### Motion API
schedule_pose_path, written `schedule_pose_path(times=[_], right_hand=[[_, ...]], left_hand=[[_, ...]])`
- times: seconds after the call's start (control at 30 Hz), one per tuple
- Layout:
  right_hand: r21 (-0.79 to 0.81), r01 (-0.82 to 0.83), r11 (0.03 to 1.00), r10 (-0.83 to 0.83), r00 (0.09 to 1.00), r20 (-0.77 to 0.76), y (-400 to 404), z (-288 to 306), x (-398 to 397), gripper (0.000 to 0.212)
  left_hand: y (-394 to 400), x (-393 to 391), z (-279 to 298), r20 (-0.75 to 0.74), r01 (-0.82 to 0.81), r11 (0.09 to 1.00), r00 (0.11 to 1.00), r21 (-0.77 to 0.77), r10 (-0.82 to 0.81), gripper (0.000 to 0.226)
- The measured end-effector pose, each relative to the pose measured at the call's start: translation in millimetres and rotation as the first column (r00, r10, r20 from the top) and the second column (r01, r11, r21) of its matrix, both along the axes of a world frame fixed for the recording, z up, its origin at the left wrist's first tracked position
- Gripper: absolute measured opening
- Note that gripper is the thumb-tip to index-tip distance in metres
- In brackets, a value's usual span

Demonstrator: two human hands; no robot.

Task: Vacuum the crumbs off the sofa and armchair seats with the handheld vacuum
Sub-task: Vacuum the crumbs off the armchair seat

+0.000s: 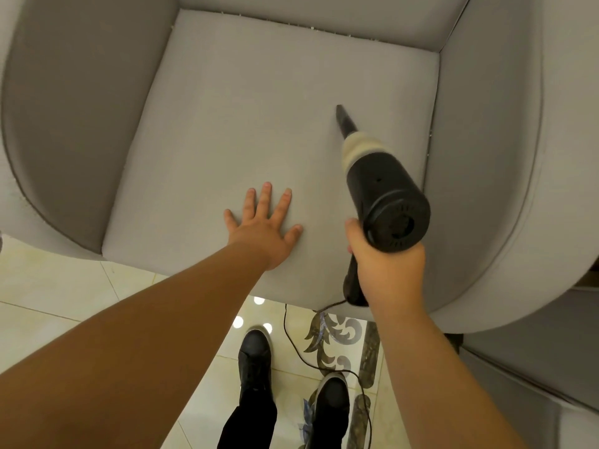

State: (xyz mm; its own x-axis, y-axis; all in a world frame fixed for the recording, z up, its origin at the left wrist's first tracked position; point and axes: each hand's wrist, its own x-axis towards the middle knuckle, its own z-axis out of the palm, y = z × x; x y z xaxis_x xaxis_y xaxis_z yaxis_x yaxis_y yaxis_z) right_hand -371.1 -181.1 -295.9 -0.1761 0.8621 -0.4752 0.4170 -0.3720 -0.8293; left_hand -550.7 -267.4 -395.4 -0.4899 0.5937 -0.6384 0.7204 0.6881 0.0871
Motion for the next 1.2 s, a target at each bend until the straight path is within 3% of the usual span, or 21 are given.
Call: schedule_pose_path(times=[0.13,0.27,0.43,0.63,0.77,0.97,1.1,1.2], right_hand=[[-0.060,-0.003,0.998,0.004,1.000,0.030,-33,9,31,0.044],[-0.109,-0.007,0.994,0.009,1.000,0.018,-40,10,36,0.038],[-0.076,-0.144,0.987,0.143,0.990,-0.017,-31,7,13,0.022],[-0.146,-0.363,0.920,0.360,0.932,-0.044,-46,12,19,0.016],[-0.157,-0.244,0.957,0.246,0.969,-0.004,-45,13,40,0.020],[-0.156,0.037,0.987,-0.059,0.988,-0.140,-1,17,12,0.014],[-0.063,0.089,0.994,-0.098,0.983,-0.157,26,14,-23,0.024],[0.050,0.071,0.996,-0.068,0.996,-0.060,25,10,-28,0.035]], left_hand=[[-6,-7,2,-0.007,0.041,0.999,0.999,0.027,-0.041,0.070],[-16,-14,3,-0.010,0.082,0.995,0.997,0.048,-0.081,0.069],[-31,-14,4,-0.012,0.095,0.992,0.995,0.088,-0.094,0.070],[-62,-7,-1,-0.019,0.123,0.986,0.992,0.109,-0.122,0.072],[-70,-14,-1,-0.035,0.127,0.985,0.992,0.120,-0.124,0.070],[-59,-28,0,-0.022,0.038,0.996,0.999,0.086,-0.037,0.067],[-58,-34,1,-0.026,0.054,0.995,0.998,0.083,-0.052,0.068],[-61,-32,1,-0.025,0.071,0.994,0.997,0.081,-0.069,0.068]])
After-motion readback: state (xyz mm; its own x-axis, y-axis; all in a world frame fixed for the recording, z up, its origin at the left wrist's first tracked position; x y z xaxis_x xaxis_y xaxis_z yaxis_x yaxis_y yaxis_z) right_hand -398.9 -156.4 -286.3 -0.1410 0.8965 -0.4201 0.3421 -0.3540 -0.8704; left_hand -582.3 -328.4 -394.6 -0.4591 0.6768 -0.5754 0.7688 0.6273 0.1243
